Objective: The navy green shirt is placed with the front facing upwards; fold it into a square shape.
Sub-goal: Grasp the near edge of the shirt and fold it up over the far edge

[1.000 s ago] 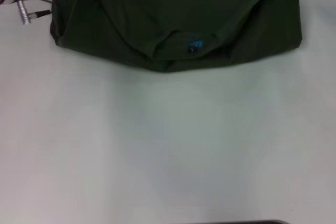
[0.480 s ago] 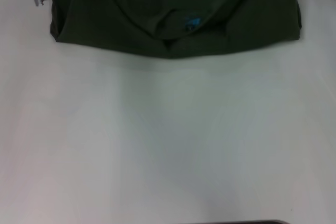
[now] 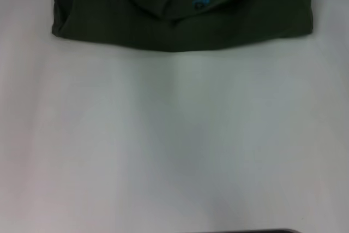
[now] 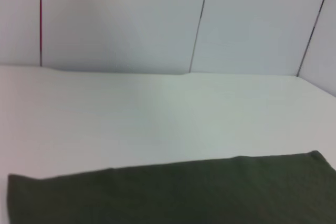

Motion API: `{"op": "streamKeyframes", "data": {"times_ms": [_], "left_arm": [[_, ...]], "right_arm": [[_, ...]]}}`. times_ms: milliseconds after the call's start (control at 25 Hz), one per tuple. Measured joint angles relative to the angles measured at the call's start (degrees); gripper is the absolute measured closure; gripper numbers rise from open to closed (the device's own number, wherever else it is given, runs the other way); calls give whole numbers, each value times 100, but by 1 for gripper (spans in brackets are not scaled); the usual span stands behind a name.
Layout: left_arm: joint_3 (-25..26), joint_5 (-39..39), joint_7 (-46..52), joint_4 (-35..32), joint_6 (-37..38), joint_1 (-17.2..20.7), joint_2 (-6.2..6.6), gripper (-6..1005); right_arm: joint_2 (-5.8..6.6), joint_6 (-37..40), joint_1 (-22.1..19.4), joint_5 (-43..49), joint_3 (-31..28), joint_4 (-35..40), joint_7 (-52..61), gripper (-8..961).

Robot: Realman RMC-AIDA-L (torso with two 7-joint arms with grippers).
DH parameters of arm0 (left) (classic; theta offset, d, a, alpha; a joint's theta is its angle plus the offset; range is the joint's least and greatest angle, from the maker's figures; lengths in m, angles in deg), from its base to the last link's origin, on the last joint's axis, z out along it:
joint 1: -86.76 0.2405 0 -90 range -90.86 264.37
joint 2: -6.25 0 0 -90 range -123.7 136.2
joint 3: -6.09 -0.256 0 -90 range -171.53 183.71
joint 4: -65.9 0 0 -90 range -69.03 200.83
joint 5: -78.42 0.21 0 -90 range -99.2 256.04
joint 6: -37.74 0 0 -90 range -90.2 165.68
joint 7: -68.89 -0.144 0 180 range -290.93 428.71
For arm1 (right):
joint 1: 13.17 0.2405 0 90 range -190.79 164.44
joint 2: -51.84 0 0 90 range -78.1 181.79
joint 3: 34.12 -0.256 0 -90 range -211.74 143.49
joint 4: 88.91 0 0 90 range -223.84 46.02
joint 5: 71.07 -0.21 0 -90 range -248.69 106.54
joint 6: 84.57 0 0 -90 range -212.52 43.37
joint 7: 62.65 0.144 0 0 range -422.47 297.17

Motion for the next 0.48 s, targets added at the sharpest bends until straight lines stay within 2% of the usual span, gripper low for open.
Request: {"op": "streamKeyframes", "data": {"times_ms": [480], "left_arm": [[-815, -20, -5, 193, -1082, -39, -6, 893]], "right_arm": [[-9, -1242, 301, -550, 718, -152, -810, 893]]}}
